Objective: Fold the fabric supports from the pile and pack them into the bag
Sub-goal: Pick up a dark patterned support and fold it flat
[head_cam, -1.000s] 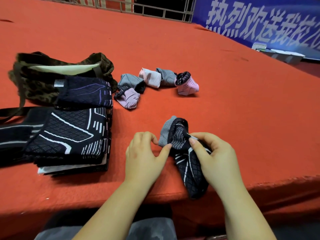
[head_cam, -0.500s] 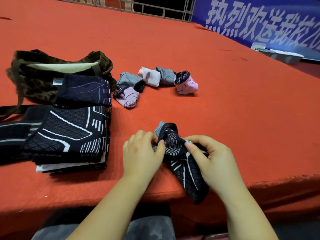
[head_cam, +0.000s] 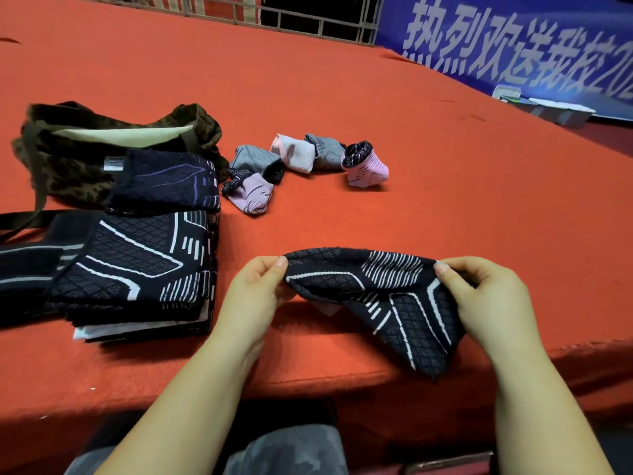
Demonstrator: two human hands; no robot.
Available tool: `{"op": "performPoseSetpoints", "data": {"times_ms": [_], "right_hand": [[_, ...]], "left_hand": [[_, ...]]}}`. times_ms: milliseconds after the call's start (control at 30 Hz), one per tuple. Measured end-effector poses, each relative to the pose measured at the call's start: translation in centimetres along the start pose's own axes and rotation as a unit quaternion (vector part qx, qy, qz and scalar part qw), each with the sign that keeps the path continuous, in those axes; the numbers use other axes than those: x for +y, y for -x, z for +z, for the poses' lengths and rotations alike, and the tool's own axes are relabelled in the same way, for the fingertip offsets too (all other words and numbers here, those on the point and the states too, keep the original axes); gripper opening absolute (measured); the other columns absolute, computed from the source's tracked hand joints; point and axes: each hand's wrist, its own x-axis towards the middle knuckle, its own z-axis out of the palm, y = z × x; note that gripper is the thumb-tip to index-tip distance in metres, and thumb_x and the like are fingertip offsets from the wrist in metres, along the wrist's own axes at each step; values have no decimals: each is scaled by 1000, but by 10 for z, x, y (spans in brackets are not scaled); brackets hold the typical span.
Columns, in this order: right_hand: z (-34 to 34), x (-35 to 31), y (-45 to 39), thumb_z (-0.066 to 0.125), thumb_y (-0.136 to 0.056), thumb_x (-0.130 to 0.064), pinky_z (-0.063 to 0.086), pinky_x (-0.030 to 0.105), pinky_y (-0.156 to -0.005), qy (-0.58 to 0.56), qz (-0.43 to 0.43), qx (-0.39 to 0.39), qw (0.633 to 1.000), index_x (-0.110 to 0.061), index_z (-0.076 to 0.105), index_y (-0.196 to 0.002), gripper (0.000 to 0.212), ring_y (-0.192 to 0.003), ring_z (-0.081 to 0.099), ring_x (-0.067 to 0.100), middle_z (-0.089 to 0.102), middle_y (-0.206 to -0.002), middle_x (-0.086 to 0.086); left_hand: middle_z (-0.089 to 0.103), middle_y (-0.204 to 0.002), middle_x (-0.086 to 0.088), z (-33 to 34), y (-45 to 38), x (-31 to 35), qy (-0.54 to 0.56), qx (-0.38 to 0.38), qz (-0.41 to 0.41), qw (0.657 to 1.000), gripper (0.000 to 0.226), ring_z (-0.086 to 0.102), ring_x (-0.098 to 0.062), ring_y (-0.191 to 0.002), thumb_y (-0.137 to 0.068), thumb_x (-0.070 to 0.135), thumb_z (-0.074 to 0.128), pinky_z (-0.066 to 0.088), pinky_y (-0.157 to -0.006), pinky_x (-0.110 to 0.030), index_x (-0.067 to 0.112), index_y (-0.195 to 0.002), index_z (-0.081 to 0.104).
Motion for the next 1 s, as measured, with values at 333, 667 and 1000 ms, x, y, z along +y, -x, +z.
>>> {"op": "performPoseSetpoints", "data": {"times_ms": [333, 667, 1000], "right_hand": [[14, -15, -14, 66, -86, -29, 45, 30, -77, 80, 3, -101, 992, -31, 67, -81, 5, -87, 62, 19, 69, -84, -6], [61, -10, 54, 70, -76, -47, 42, 35, -96, 76, -107, -128, 983, -25, 66, -110, 41, -105, 58, 14, 66, -109, -10], [58, 9, 55, 63, -86, -29, 36, 31, -101, 127, -105, -153, 974, -29, 63, -113, 27, -113, 54, 14, 62, -117, -12]], "left_hand": [[72, -82, -10, 15, 4, 10, 55, 7, -3, 998, 23, 66, -24, -78, -98, 13, 45, 52, -75, -36, 4, -91, 65], [62, -119, 4, 8, 6, -38, -214, -96, 102, 967, 55, 58, -12, -114, -71, 23, 74, 45, -100, -31, 28, -120, 51], [58, -89, 1, 2, 14, -26, -483, 58, 44, 872, 47, 55, -27, -87, -72, 53, 71, 37, -69, -33, 23, -81, 35]]}}
